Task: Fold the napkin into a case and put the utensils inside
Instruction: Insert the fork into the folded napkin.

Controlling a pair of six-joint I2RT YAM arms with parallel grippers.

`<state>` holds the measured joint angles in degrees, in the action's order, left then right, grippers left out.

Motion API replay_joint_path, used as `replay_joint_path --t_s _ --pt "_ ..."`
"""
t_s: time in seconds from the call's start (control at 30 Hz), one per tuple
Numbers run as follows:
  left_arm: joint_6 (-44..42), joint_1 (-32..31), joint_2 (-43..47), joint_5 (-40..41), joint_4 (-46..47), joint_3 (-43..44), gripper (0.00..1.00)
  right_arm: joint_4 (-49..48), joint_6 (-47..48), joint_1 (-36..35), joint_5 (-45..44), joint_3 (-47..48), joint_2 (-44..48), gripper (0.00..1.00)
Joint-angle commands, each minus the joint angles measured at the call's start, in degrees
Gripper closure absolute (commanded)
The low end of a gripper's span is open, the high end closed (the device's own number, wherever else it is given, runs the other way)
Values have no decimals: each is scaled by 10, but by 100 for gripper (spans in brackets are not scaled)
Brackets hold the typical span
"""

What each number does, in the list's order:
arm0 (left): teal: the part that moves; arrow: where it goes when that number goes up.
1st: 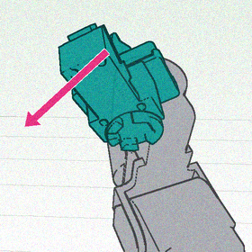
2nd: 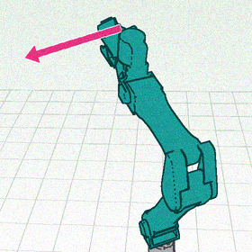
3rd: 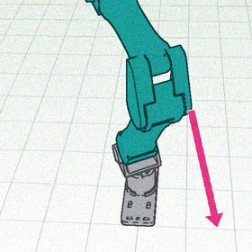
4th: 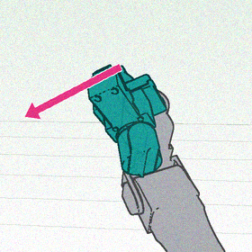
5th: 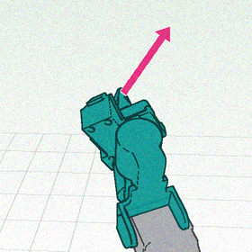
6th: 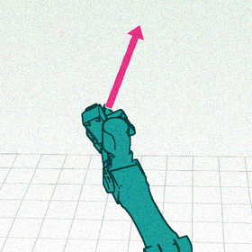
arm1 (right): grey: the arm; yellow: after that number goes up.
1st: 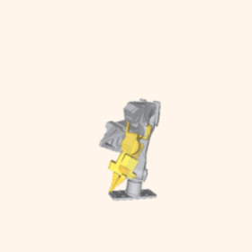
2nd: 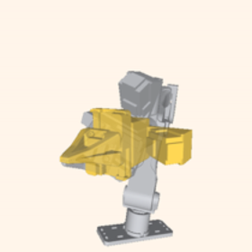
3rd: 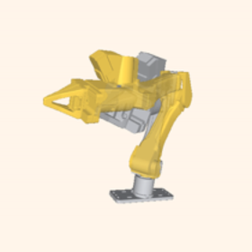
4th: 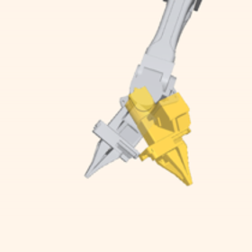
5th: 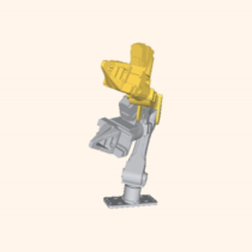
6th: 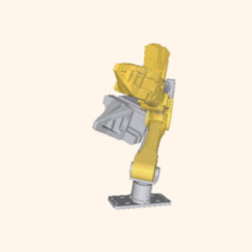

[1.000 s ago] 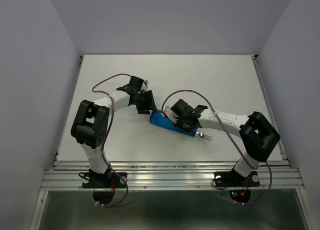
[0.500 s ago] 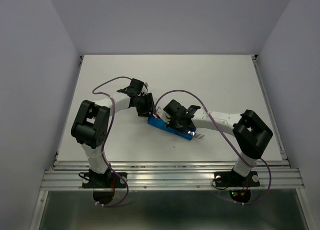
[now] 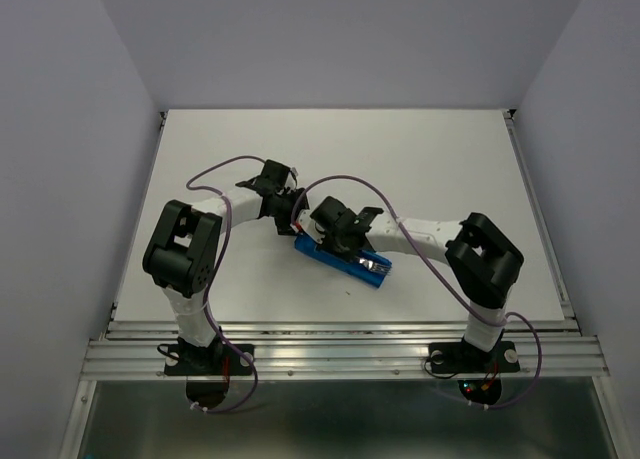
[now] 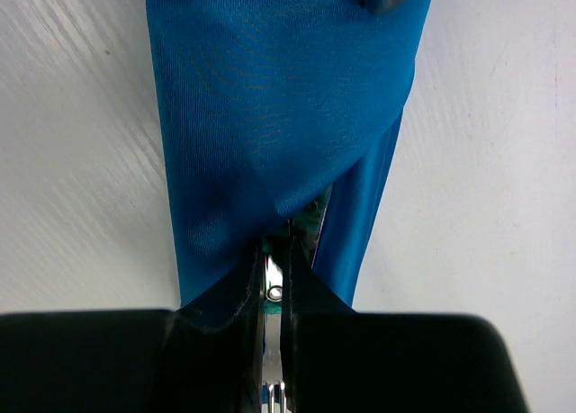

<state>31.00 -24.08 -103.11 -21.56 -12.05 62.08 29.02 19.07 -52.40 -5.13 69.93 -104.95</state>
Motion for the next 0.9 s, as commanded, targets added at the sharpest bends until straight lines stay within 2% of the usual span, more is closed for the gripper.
replay_joint_path --t_s 0.0,0.47,0.87 --pt "9 -8 27 -2 11 -14 42 -9 -27 -14 19 44 -11 87" --pt "1 -9 12 1 7 -2 42 46 -68 -14 -39 -1 81 64" --pt "-4 -9 7 7 -3 8 43 45 -96 -14 -25 -36 84 64"
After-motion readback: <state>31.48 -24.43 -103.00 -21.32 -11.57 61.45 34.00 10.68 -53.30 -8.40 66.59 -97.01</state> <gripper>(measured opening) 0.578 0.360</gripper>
